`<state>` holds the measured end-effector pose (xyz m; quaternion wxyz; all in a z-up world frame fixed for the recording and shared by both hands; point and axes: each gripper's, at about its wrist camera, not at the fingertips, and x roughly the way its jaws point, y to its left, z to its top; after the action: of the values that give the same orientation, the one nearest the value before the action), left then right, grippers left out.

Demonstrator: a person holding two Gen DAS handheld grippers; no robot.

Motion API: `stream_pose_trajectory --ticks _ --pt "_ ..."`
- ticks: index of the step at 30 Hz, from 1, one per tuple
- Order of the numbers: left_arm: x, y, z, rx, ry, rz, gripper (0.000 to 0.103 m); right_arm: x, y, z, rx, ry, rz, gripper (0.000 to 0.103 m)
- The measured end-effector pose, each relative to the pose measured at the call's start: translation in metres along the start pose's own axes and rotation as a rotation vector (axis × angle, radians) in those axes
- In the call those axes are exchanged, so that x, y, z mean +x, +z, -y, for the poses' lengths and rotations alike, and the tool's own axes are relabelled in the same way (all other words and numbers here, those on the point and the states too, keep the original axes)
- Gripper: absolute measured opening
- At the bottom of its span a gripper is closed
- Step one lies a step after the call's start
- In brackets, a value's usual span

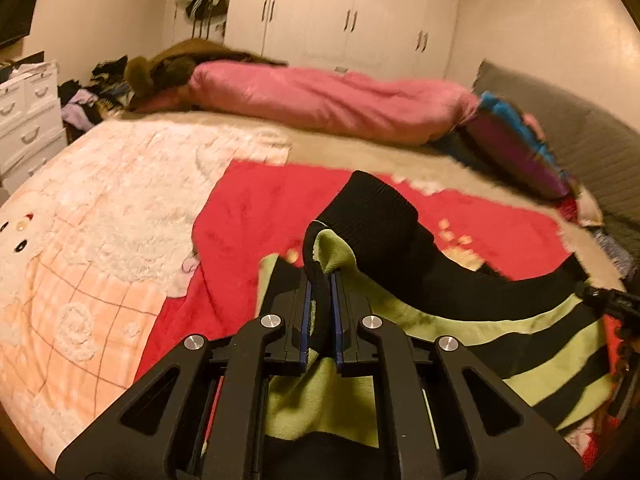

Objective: Fold small clothes

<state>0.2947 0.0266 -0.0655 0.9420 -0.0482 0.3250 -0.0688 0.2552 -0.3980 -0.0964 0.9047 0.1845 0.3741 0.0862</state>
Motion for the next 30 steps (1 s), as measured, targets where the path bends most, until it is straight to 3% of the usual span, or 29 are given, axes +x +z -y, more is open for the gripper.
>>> stream_pose_trajectory --ticks 4,6,9,11,12,14,19,27,30 --pt "0.029 -0.01 -0.011 -0.052 0.055 -0.078 0.011 0.019 -0.004 -0.008 -0.08 -0.088 -0.031 0.016" --pt "0.037 -0.017 -0.016 -0.059 0.082 -0.096 0.019 0.031 -0.009 -0.01 -0.111 -0.139 -0.068 0.016" --pt "0.029 -0.024 -0.029 -0.102 0.092 -0.075 0.04 0.045 -0.016 -0.008 -0.134 -0.18 -0.112 0.022" --pt "0.013 -0.025 -0.037 -0.125 0.093 -0.034 0.045 0.041 -0.016 -0.005 -0.099 -0.139 -0.105 0.028" --pt "0.005 -0.025 -0.038 -0.124 0.101 -0.018 0.045 0.035 -0.015 -0.003 -0.076 -0.114 -0.09 0.043" --pt "-0.013 -0.025 -0.045 -0.136 0.099 0.014 0.052 0.01 -0.013 0.001 -0.021 -0.053 -0.023 0.063" --pt "-0.052 -0.024 -0.07 -0.218 0.054 0.057 0.064 -0.035 -0.024 0.01 0.006 0.016 -0.006 0.071" --pt "-0.087 -0.063 -0.093 -0.264 0.029 -0.009 0.065 -0.07 -0.076 0.017 0.005 0.072 -0.102 0.076" --pt "-0.087 -0.073 -0.097 -0.297 -0.035 -0.016 0.065 -0.073 -0.091 0.015 -0.001 0.091 -0.133 0.076"
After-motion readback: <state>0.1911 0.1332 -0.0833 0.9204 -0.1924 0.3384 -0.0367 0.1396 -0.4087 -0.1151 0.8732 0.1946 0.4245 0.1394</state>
